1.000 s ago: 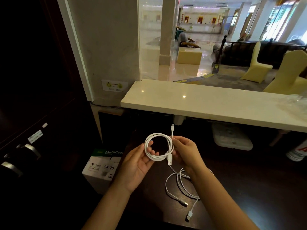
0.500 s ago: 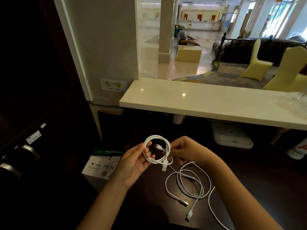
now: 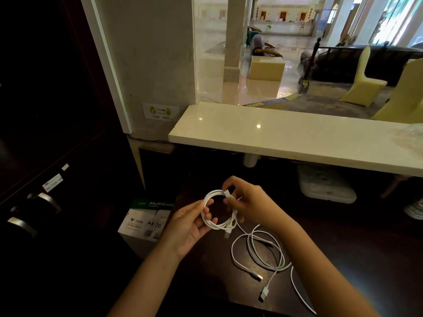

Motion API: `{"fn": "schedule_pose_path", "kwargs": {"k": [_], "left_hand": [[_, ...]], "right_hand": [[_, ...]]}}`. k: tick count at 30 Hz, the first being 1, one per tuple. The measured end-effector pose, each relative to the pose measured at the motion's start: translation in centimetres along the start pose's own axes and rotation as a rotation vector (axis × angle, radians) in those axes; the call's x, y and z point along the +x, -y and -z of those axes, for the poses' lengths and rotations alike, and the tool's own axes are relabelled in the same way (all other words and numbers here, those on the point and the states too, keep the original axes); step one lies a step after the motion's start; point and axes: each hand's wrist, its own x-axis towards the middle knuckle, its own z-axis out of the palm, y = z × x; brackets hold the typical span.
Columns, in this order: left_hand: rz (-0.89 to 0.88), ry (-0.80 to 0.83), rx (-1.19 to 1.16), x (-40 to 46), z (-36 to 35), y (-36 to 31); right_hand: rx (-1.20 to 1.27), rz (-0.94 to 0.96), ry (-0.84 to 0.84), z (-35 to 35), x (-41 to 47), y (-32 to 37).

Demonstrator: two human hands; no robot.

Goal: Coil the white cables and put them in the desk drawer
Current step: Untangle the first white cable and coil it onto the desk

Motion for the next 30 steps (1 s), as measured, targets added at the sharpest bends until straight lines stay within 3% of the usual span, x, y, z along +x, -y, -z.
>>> {"fn": "schedule_pose_path", "kwargs": {"k": [6,12,17,21,25,30], "left_hand": [[0.006,-0.036,0.026,-0.1,-0.1,0.2],[-0.003,-0.050,0.157,-0.3,-0.4,0.3],[0.023,-0.033,0.187,-0.6,-0.2,0.5],[0.042,-0.032,0.084,-0.3,-0.2,0.4],[0.040,-0.055,-0.009,-0.1,-0.3,0.5],[0.030,-0.116,-0.133,0.2,-0.2,0.8]], "right_hand": [[-0.415,0.197,-0.241,-0.7,0.5,-0.9],[-0.565,0.274,-0.102,-0.5,0.6,-0.2],[-0.203,0.096,0.098,0.0,1.0,-0.6],[0.153,-0.100,-0.020,-0.6,0.8,-1.1],[0.479,-0.226,0.007,-1.1,0.5,-1.1],[0.672,-0.281,-0.099,-1.6,-0.2,-0.9]]}}
